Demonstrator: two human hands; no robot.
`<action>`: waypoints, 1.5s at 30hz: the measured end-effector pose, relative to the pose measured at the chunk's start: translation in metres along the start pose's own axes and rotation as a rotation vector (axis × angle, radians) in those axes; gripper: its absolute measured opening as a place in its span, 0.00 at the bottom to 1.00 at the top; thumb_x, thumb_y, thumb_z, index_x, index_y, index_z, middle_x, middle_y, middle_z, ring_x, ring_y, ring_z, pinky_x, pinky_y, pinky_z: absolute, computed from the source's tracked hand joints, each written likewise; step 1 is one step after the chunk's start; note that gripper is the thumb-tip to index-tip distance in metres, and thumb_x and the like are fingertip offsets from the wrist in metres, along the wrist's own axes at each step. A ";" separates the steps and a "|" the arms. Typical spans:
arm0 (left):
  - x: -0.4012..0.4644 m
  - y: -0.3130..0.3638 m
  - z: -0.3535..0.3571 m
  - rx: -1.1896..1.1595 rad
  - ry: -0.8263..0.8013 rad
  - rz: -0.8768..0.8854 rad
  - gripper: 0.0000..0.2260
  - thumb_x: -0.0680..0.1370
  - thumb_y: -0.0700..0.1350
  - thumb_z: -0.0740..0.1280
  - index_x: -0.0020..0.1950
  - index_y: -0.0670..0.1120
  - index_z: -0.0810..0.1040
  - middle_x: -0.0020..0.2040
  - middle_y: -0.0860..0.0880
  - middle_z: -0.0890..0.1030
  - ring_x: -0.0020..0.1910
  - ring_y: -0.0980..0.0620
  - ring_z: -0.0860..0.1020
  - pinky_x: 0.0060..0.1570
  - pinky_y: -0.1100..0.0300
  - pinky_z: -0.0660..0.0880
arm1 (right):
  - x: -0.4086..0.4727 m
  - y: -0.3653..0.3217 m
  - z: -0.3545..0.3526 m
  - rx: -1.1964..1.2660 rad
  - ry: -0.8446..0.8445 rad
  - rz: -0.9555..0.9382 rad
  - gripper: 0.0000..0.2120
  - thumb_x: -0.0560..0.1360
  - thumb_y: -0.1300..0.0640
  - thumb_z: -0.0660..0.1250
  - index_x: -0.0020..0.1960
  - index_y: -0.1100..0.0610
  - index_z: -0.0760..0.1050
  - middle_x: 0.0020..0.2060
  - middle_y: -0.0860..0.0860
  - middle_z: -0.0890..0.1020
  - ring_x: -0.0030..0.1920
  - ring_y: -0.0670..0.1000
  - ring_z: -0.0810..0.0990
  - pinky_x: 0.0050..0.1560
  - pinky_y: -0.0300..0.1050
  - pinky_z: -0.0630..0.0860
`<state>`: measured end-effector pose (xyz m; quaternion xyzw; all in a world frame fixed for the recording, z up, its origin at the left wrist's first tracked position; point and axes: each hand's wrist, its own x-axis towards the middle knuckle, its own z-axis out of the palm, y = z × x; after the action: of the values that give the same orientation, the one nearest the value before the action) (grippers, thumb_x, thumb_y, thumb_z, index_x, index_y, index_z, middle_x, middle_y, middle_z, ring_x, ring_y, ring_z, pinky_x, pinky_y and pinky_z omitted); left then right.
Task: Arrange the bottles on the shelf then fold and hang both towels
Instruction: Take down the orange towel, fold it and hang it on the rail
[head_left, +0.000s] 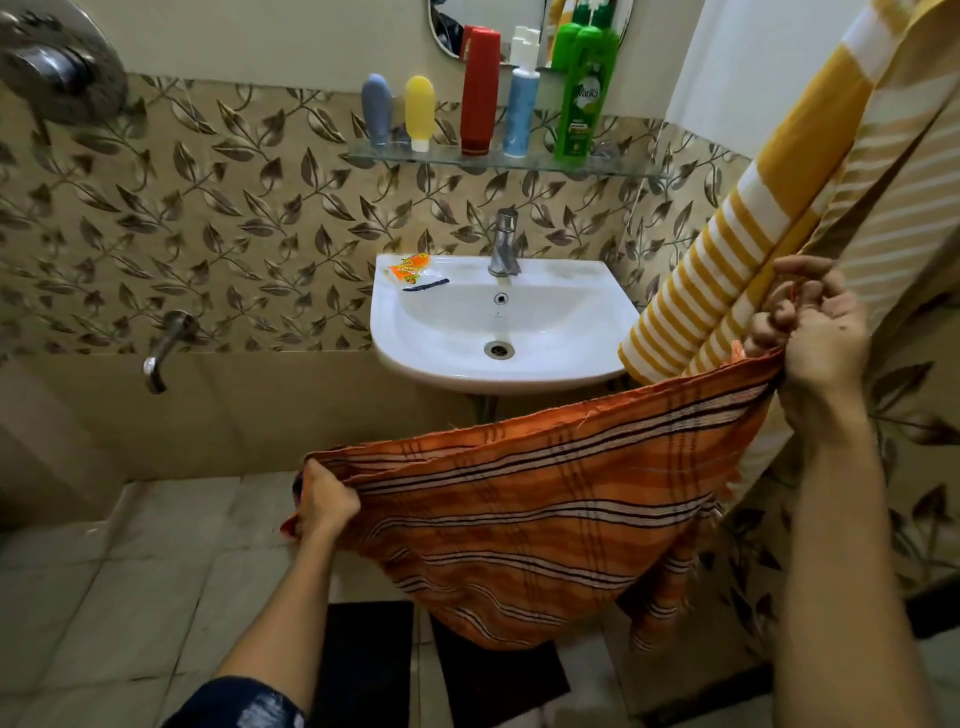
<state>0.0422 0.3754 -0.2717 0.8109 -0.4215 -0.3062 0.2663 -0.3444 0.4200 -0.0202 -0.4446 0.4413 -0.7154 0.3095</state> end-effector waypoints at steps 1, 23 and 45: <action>0.002 -0.007 -0.003 0.018 -0.017 -0.037 0.31 0.73 0.34 0.63 0.73 0.37 0.52 0.66 0.32 0.69 0.64 0.34 0.70 0.64 0.44 0.69 | 0.001 -0.001 -0.004 0.014 0.032 -0.004 0.19 0.81 0.63 0.47 0.45 0.49 0.73 0.23 0.42 0.69 0.22 0.40 0.66 0.24 0.33 0.64; 0.013 -0.057 -0.049 0.232 0.221 -0.203 0.08 0.74 0.34 0.64 0.50 0.32 0.79 0.49 0.31 0.79 0.49 0.34 0.77 0.44 0.47 0.75 | 0.006 0.035 -0.035 -0.394 0.277 -0.043 0.19 0.82 0.63 0.49 0.42 0.47 0.72 0.31 0.46 0.72 0.29 0.38 0.73 0.34 0.28 0.70; -0.048 0.109 -0.091 0.113 -0.193 0.861 0.07 0.74 0.42 0.68 0.38 0.51 0.75 0.41 0.51 0.80 0.44 0.50 0.79 0.46 0.56 0.75 | -0.044 0.161 -0.041 -0.803 -0.067 0.536 0.14 0.81 0.69 0.50 0.55 0.70 0.74 0.49 0.69 0.80 0.47 0.58 0.78 0.45 0.35 0.74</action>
<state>0.0288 0.3773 -0.1221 0.5424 -0.7600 -0.2179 0.2842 -0.3556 0.4040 -0.1908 -0.4224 0.7714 -0.3688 0.3009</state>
